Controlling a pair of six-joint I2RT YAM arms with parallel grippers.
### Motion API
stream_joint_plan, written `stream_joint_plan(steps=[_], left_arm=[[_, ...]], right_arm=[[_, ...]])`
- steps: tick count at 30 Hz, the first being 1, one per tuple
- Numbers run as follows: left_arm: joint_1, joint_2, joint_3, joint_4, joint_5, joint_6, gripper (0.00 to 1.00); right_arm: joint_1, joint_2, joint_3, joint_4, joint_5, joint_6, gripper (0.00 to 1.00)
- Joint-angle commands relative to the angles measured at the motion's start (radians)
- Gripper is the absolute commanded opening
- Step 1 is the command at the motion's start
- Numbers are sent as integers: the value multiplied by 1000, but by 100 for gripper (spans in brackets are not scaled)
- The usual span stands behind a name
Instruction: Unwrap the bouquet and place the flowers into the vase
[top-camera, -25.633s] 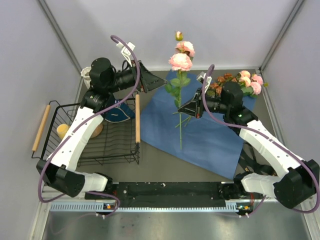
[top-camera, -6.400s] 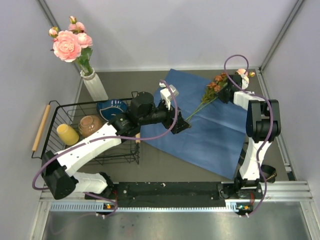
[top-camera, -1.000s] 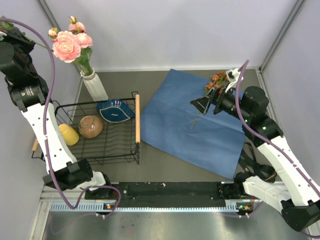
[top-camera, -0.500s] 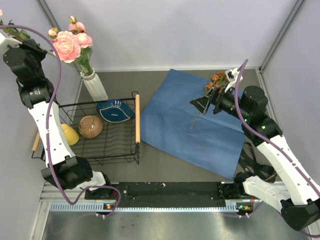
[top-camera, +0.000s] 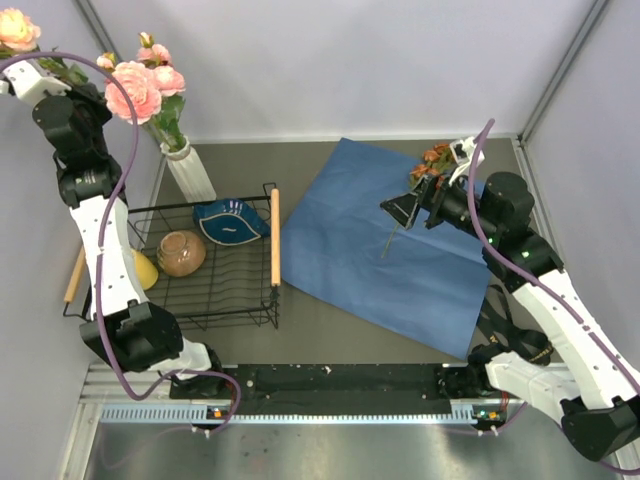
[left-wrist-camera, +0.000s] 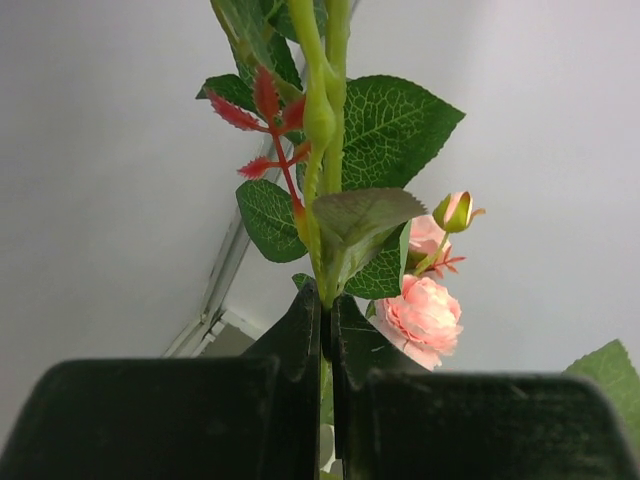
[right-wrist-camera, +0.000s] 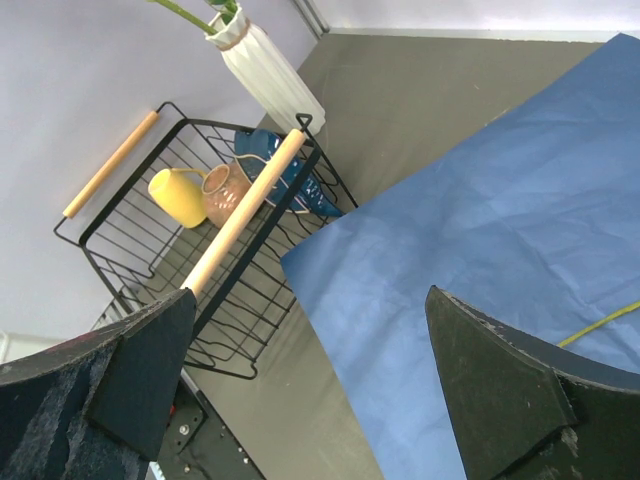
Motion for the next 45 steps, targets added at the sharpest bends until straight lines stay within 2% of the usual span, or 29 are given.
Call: stream_joint_plan(steps=[1, 16, 23, 29, 36, 45], left_arm=[[-31, -3, -32, 80, -29, 52, 0], [-93, 11, -102, 149, -69, 166, 0], [-133, -64, -278, 344, -174, 192, 0], [-153, -98, -361, 418, -219, 198, 0], [-165, -85, -365, 450, -207, 224, 0], [-189, -41, -297, 407, -220, 238, 0]], right_arm=[[-10, -4, -8, 34, -7, 3, 99], [-12, 1, -13, 38, -16, 8, 99], [-13, -2, -17, 38, -21, 8, 99], [-15, -2, -23, 40, -24, 11, 99], [-15, -4, -25, 37, -26, 11, 99], [-15, -8, -29, 38, -26, 9, 99]])
